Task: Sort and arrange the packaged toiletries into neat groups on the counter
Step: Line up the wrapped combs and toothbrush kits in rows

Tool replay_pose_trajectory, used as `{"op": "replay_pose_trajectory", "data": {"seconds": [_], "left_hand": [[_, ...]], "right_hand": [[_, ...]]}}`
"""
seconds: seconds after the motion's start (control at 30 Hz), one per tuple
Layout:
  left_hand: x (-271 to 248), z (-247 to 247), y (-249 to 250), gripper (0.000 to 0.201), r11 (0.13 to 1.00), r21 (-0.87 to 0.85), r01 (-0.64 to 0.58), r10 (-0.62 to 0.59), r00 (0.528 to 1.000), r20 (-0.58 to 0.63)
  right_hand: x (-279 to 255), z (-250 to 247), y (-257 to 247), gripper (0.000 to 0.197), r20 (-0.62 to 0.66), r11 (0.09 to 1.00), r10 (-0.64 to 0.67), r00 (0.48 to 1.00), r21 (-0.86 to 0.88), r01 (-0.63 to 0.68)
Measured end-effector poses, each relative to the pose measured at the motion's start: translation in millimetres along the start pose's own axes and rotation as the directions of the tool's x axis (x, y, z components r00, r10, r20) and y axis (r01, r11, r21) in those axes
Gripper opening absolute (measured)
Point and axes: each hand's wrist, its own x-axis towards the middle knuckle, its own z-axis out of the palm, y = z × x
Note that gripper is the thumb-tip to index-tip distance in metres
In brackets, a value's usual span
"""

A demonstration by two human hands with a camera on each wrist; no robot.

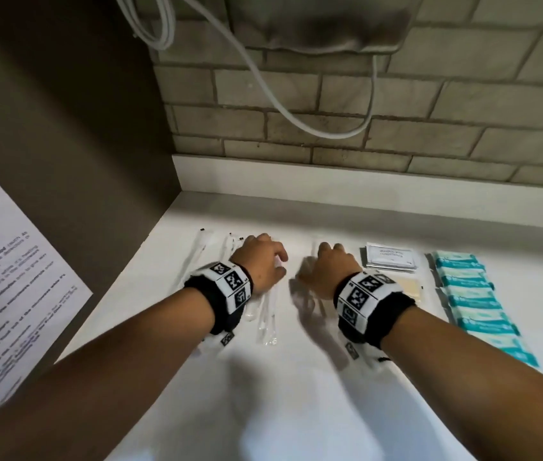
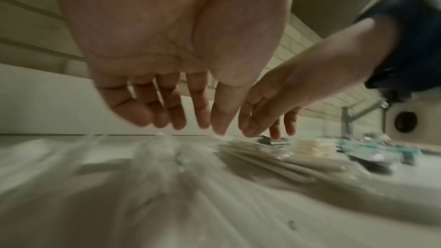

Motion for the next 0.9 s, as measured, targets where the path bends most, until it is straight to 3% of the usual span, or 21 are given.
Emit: {"op": "replay_pose_trajectory", "data": {"seconds": [0.07,0.13,0.27,0.43,0.6,0.9], "left_hand": [[1,7,9,0.038,0.987,0.159,0.006,-0.021,0.995,0.093],[1,11,7,0.045,0.964,0.267,0.008,-0.057,0.982,0.178],[-1,12,-5,0.050,0.952,0.301,-0.055,-0.032,0.960,0.277],[3,7,-22,0.050,0.967,0.254,-0.025,-0.040,0.969,0.246],[8,1,-51,0.051,0.969,0.244,0.027,-0.080,0.975,0.208],[3,-4,-58,0.050,0.965,0.262,0.033,-0.081,0.982,0.173]], "right_hand": [[-1,4,4,0.074,0.021,0.997,0.069,0.997,0.025,-0.070],[-2,7,4,0.069,0.037,0.995,0.088,0.995,0.049,-0.090],[-3,10,-2,0.057,0.058,0.996,0.087,0.995,0.029,-0.088],[-3,15,-12,0.060,0.067,0.992,0.070,0.995,0.100,-0.077],[-4,23,-22,0.046,0.017,0.986,0.021,1.000,0.165,-0.024],[-4,27,-34,0.050,0.025,0.982,-0.017,1.000,0.186,0.012]]}}
